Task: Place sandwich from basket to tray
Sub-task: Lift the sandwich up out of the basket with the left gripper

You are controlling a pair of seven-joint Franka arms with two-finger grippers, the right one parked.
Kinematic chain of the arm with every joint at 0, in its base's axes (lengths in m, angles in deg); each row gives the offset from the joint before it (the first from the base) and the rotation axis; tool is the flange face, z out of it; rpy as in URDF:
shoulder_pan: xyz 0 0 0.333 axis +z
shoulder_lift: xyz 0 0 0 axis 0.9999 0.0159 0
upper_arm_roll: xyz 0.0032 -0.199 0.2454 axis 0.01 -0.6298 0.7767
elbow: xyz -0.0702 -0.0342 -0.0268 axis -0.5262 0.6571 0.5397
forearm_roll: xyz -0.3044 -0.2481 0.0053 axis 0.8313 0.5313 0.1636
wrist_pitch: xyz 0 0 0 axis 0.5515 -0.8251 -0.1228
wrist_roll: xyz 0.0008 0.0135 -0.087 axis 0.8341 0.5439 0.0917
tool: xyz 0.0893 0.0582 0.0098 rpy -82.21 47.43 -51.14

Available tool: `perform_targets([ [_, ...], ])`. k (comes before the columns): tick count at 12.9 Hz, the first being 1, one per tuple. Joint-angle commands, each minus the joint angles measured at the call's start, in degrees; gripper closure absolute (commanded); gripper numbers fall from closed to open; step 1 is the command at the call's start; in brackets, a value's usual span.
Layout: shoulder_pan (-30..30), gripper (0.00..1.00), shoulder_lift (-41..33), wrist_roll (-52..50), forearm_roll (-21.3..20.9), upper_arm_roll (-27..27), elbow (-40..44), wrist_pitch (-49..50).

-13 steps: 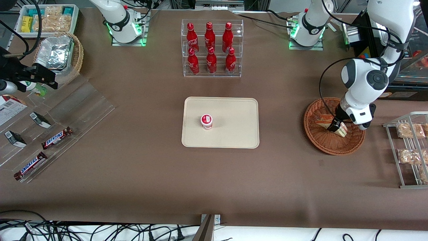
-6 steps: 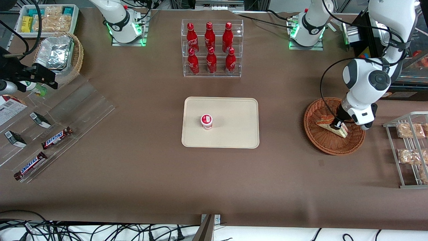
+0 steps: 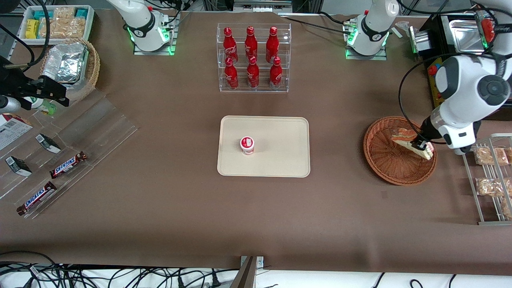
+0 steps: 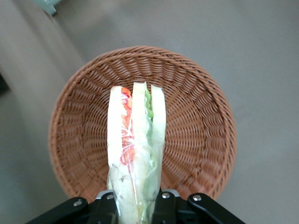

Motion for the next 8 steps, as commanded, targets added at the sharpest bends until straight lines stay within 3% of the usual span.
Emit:
perform_targets([
  [1,0.0,0.83,0.4,4.4,-0.2,-2.1,9.2,10.6],
  [4,-0.4,0.83,0.7,10.2,-0.1,-5.0,15.6,17.5],
  [8,-0.4,0.83,0.7,17.3,-0.2,-11.9,17.8,18.9],
])
